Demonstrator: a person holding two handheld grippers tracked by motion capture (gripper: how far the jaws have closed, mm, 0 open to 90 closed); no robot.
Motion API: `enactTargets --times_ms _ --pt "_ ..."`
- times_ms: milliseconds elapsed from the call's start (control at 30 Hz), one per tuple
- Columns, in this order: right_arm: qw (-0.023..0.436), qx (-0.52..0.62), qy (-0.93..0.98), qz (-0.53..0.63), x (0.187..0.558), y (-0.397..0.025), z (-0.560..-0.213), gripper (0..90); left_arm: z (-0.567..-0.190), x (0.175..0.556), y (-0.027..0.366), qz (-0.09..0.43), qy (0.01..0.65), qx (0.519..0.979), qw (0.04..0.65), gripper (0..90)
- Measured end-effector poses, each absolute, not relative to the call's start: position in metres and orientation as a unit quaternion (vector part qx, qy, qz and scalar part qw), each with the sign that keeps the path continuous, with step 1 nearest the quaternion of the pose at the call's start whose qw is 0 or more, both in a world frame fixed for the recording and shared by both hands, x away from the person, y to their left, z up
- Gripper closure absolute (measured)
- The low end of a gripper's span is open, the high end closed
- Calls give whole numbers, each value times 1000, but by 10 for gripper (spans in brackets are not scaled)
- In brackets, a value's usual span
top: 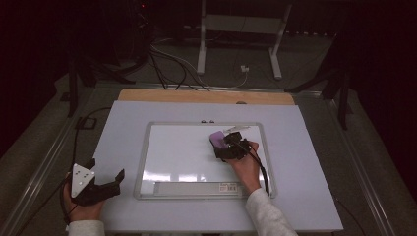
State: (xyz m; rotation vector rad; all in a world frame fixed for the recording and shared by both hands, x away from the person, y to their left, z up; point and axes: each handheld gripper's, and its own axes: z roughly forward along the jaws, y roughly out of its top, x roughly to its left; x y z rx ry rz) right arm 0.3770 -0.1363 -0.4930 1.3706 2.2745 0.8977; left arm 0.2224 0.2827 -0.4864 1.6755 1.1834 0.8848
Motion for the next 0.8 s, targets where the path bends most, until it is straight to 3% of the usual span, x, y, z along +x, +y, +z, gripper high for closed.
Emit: enactTargets --times_ms 167,500,800 --pt "198 460 795 342 371 -133 -484 268 -486 223 283 356 476 674 438 13" --pt "182 431 819 332 371 -128 -489 316 -486 223 282 355 476 674 440 13" --pt "193 440 820 312 377 -135 -488 287 -486 222 283 356 475 674 440 13"
